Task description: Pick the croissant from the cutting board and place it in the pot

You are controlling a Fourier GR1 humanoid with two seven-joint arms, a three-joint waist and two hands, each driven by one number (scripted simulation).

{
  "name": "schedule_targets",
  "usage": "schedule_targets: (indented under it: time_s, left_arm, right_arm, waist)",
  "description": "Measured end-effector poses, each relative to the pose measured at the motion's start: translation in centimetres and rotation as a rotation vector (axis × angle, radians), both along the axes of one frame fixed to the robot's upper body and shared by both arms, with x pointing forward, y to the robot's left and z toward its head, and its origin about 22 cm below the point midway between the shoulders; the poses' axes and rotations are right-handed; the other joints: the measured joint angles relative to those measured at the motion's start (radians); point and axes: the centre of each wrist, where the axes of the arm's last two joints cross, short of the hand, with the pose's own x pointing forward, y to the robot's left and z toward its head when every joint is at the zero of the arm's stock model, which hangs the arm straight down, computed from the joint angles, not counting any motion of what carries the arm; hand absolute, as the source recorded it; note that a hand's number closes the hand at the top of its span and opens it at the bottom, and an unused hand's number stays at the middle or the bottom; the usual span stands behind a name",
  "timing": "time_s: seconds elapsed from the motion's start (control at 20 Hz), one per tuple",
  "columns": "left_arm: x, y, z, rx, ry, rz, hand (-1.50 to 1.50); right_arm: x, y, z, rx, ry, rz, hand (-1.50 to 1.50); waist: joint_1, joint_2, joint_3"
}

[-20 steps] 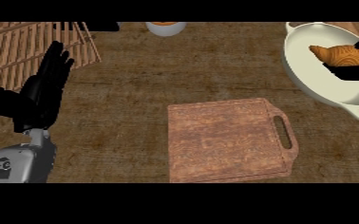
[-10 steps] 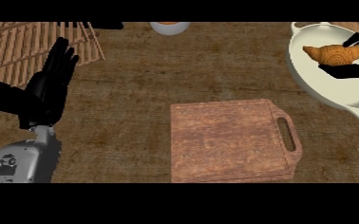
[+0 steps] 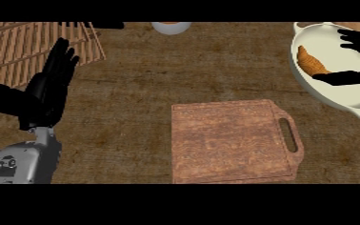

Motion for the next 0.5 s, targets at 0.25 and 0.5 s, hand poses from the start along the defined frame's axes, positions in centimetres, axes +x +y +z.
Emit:
schedule_targets:
  time_s: [0.25,0.5]
  left_arm:
    - [0.2,0.1,-0.2,-0.006,-0.003,0.008,0.0]
    - [0.3,0.5,-0.2,-0.002,-0.006,0.011,0.0]
  right_arm:
    - [-0.4,-1.5,1.0,0.211,-0.116,0.023,-1.5]
    - [-1.7,-4.2,2.2,0.347,-0.172,0.004,-1.5]
  waist:
    - [-0.009,0.0,0.0]
    - [-0.009,0.001,0.0]
